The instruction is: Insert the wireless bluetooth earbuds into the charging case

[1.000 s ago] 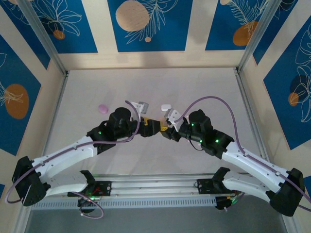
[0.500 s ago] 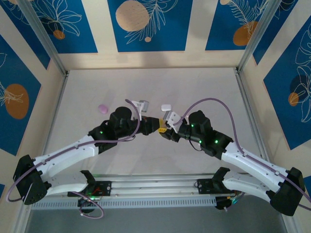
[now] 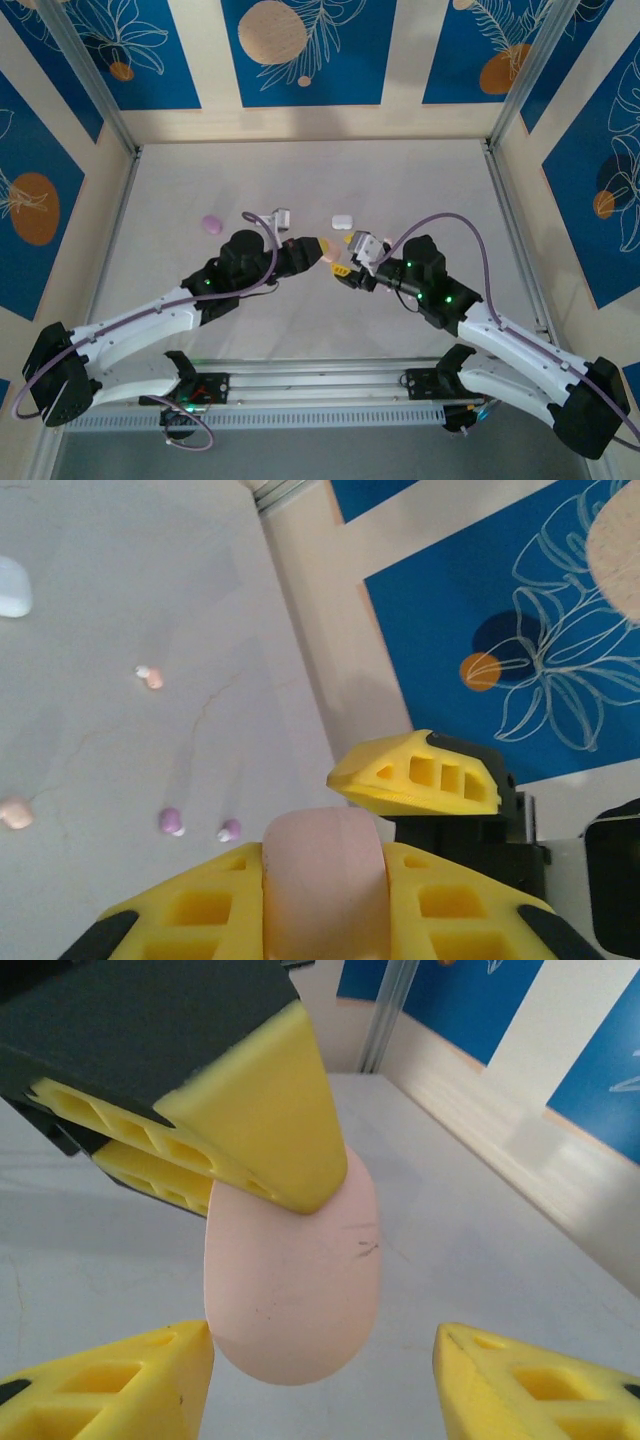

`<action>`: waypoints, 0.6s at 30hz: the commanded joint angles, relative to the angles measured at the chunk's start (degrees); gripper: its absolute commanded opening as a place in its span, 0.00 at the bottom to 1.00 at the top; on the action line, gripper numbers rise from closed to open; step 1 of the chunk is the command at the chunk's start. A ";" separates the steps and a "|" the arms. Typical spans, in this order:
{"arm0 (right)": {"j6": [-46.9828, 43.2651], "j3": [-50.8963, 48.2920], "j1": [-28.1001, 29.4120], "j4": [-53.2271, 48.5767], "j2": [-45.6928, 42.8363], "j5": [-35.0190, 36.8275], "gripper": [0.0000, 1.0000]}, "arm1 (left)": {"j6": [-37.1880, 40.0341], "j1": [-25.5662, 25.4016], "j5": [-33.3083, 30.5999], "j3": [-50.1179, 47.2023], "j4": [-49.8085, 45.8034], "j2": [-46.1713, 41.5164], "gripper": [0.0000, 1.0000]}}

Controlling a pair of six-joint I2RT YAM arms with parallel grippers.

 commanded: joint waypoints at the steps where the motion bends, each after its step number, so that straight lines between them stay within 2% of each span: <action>1: 0.09 0.71 -1.26 5.37 0.74 -6.77 0.60 | -3.47 -0.21 0.10 -1.10 6.05 -0.47 0.16; 9: 2.26 2.84 -3.55 7.17 3.58 -13.43 0.52 | -3.74 -0.17 0.42 -0.90 6.26 -0.62 0.16; 18: 3.19 3.36 -4.54 7.37 4.02 -15.62 0.48 | -3.49 -0.23 0.02 -0.87 5.65 -1.19 0.16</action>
